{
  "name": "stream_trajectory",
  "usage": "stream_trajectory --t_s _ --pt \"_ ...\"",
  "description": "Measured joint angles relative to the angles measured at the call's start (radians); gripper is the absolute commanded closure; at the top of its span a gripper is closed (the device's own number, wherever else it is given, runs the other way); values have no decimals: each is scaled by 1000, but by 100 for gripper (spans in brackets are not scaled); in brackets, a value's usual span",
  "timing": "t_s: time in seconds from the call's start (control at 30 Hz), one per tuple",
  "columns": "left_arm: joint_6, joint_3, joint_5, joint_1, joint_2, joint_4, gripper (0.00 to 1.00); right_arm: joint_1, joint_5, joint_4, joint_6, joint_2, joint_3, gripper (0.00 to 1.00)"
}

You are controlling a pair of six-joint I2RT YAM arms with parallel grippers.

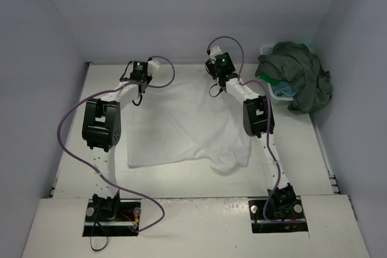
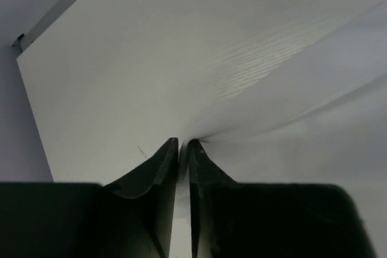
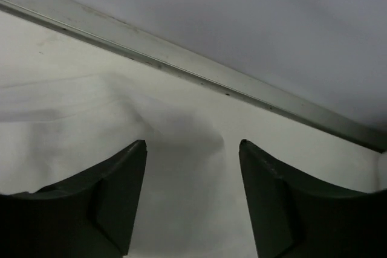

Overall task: Fold and stack the t-shirts
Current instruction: Flatten out the tshirt

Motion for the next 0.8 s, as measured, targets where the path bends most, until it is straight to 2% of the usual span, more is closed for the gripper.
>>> stream_trajectory --t_s 0.03,0.1,0.2,0.33,0.53,0.8 --pt "-3 5 -6 0 1 0 82 1 19 -3 -3 1 0 28" --pt "-13 7 -14 0 1 0 75 3 61 -4 -4 1 0 27" --pt "-21 7 -25 0 1 -2 69 6 121 0 -3 -13 -32 27" --pt "-22 -18 -35 0 -31 -7 67 6 151 9 13 -118 -191 27" --pt "-25 -127 -25 0 -232 -61 67 6 76 -117 51 -481 -527 29" --pt "-28 -322 103 -17 -703 -213 67 44 -170 -377 48 -1026 -709 32"
